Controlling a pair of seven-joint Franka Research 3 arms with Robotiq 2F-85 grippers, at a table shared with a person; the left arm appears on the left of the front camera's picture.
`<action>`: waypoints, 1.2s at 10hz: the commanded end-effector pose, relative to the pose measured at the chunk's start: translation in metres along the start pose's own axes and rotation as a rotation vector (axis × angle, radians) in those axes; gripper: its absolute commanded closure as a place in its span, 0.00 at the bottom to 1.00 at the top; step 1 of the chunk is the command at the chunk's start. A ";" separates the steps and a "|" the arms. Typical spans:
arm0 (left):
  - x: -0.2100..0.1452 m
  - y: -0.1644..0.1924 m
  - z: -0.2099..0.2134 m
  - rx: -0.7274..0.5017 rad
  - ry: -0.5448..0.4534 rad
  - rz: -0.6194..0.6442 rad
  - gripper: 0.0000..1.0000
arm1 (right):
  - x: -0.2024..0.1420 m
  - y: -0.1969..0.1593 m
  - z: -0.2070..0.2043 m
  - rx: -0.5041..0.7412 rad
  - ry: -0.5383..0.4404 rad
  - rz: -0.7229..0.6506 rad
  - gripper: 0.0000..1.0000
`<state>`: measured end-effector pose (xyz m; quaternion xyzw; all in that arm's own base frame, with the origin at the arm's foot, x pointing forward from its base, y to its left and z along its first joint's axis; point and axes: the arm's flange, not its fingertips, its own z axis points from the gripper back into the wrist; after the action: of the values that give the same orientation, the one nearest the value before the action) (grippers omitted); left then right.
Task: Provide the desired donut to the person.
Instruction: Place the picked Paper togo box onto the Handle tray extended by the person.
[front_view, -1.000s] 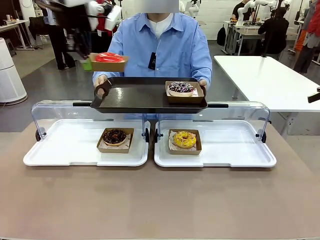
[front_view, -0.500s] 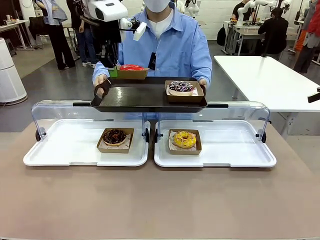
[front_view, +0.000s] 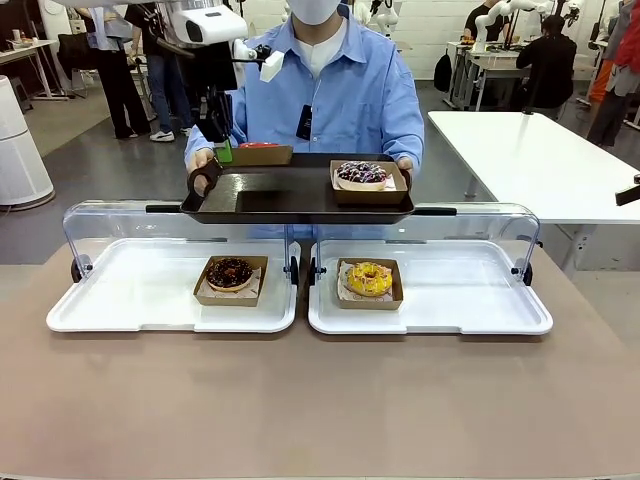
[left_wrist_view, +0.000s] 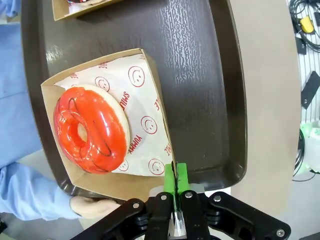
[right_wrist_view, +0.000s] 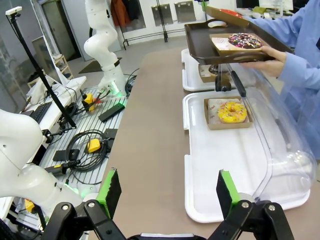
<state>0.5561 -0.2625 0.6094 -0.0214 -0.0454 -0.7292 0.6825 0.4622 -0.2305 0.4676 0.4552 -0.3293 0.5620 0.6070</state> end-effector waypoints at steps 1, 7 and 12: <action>-0.002 0.009 0.003 -0.027 -0.017 -0.010 0.99 | 0.001 0.001 0.000 0.006 -0.003 0.001 0.00; -0.010 0.015 -0.025 -0.059 -0.002 -0.012 0.99 | 0.001 0.001 0.000 0.006 -0.003 0.001 0.00; -0.014 0.022 -0.038 -0.075 0.001 -0.046 0.99 | 0.001 0.001 0.000 0.006 -0.003 0.001 0.00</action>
<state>0.5783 -0.2557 0.5698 -0.0414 -0.0173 -0.7365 0.6749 0.4622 -0.2305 0.4675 0.4552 -0.3293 0.5620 0.6070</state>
